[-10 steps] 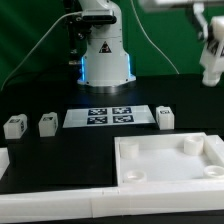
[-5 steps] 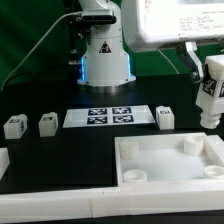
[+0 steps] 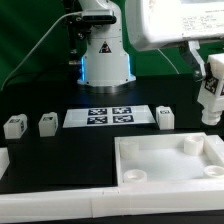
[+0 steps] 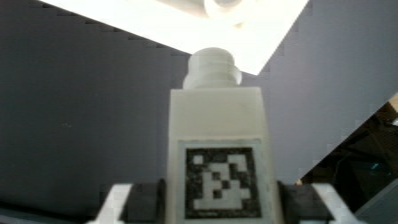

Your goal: Assemble one leg

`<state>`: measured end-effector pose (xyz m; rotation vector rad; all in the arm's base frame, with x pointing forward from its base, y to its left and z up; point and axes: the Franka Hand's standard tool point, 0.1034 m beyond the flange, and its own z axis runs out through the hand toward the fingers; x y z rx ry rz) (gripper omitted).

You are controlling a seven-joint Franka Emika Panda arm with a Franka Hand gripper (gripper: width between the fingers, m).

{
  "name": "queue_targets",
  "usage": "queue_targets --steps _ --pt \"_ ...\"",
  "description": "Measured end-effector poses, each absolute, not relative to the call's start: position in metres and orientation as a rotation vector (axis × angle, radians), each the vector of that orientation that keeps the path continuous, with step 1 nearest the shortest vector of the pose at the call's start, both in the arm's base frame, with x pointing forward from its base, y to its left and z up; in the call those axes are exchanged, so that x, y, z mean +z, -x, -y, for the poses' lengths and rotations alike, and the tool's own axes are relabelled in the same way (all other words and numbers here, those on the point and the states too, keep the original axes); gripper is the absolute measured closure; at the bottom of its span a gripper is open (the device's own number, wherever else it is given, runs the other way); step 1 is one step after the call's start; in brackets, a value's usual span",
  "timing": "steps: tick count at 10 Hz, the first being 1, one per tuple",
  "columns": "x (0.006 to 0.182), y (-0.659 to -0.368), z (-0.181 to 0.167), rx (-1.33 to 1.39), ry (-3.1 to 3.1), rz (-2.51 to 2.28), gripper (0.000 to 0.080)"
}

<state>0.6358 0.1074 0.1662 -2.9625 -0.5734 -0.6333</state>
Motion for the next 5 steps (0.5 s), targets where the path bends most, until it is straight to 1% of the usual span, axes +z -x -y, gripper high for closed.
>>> queue_targets --steps 1,2,3,4,5 --pt "0.164 -0.635 -0.107 -0.630 2.963 0.577 0.0506" --pt "0.147 -0.631 -0.097 -0.630 2.944 0.671 0.0506" --pt "0.122 -0.626 -0.092 -0.575 2.920 0.693 0.0506" --pt "0.111 -0.626 -0.094 -0.536 2.882 0.762 0.0506" --pt "0.108 -0.629 -0.094 -0.507 2.834 0.818 0.0506"
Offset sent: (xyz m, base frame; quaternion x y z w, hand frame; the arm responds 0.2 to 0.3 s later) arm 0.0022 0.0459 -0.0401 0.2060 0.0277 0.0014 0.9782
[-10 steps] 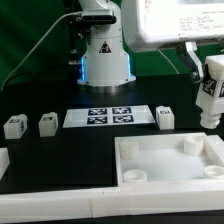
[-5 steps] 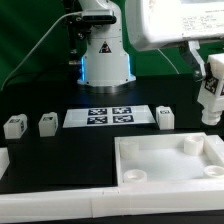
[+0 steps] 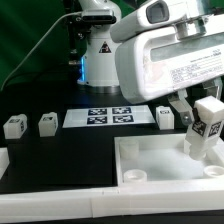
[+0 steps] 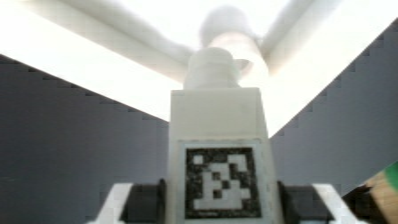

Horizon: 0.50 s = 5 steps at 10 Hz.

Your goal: Assemble one leg

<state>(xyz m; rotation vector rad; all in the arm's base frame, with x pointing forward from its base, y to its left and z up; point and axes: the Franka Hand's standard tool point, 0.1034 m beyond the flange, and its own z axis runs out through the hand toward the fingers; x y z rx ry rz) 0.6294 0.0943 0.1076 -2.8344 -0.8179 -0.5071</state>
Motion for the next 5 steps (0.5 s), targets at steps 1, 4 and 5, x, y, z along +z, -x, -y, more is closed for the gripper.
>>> queue_targets --steps 1,4,5 --pt "0.111 -0.633 -0.095 -0.519 2.805 0.804 0.0506" --pt "0.117 -0.623 -0.110 -0.483 2.807 0.762 0.0506" --pt "0.118 -0.621 -0.111 -0.483 2.807 0.779 0.0506"
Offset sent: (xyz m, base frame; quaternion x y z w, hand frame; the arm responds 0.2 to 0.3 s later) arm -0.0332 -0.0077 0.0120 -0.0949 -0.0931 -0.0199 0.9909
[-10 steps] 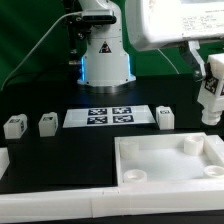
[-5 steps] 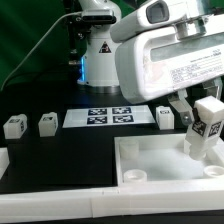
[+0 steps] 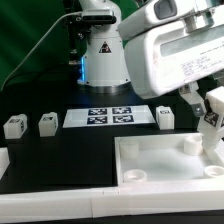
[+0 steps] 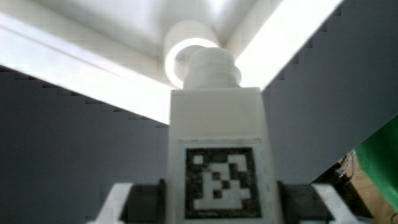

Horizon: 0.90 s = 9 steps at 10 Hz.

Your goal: Assemble one leg

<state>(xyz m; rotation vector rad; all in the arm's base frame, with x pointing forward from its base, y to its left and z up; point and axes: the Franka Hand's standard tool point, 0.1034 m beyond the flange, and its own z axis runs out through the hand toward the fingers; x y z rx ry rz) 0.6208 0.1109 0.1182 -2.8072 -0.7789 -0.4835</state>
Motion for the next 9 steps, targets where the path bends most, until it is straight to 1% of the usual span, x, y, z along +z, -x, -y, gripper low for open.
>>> queue_targets --steps 4,5,6,7,9 --pt "0.115 -0.622 -0.108 -0.511 2.805 0.780 0.0506" --pt "0.107 -0.621 -0.097 -0.632 2.805 0.765 0.0506" --pt "0.096 -0.617 -0.089 -0.667 2.794 0.745 0.0506" --pt "0.092 -0.619 -0.084 -0.674 2.767 0.729 0.0506" --pt "0.094 -0.620 -0.084 -0.680 2.732 0.673 0.0506"
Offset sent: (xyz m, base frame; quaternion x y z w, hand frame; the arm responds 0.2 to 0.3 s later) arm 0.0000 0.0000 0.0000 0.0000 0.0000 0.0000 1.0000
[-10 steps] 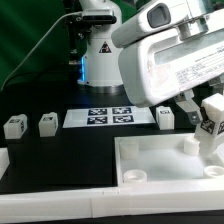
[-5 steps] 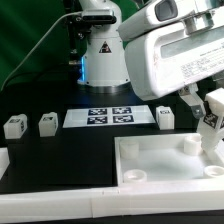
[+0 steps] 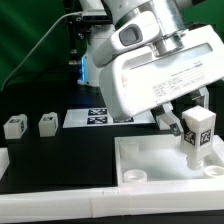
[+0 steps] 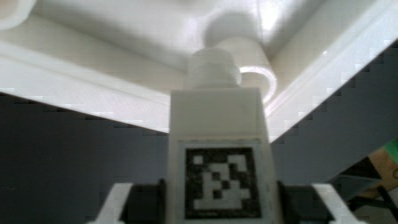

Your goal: Assemble one leg

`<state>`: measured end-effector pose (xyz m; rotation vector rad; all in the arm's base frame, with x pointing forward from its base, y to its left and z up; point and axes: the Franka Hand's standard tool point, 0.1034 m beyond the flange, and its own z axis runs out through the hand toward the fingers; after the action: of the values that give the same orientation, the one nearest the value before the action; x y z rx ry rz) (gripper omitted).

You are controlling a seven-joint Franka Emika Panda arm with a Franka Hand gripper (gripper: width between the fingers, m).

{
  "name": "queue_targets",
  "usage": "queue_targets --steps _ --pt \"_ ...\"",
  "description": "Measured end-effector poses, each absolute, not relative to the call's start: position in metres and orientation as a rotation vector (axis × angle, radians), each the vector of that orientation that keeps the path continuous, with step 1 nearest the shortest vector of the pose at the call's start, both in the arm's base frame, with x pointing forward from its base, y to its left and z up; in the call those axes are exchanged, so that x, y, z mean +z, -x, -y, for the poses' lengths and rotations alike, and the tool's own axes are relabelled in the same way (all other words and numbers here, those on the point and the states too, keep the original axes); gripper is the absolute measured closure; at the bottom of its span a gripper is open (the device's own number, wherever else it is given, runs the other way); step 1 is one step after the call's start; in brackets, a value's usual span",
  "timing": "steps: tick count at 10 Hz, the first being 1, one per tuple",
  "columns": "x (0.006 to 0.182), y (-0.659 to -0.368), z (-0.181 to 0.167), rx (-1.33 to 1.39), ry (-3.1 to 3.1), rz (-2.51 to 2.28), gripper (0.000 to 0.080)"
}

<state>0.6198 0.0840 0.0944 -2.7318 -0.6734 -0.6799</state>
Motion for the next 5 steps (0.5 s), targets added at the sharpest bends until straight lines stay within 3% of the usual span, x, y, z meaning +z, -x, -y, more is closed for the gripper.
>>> queue_targets --steps 5 --pt "0.085 -0.608 -0.104 -0.638 2.719 0.652 0.0506"
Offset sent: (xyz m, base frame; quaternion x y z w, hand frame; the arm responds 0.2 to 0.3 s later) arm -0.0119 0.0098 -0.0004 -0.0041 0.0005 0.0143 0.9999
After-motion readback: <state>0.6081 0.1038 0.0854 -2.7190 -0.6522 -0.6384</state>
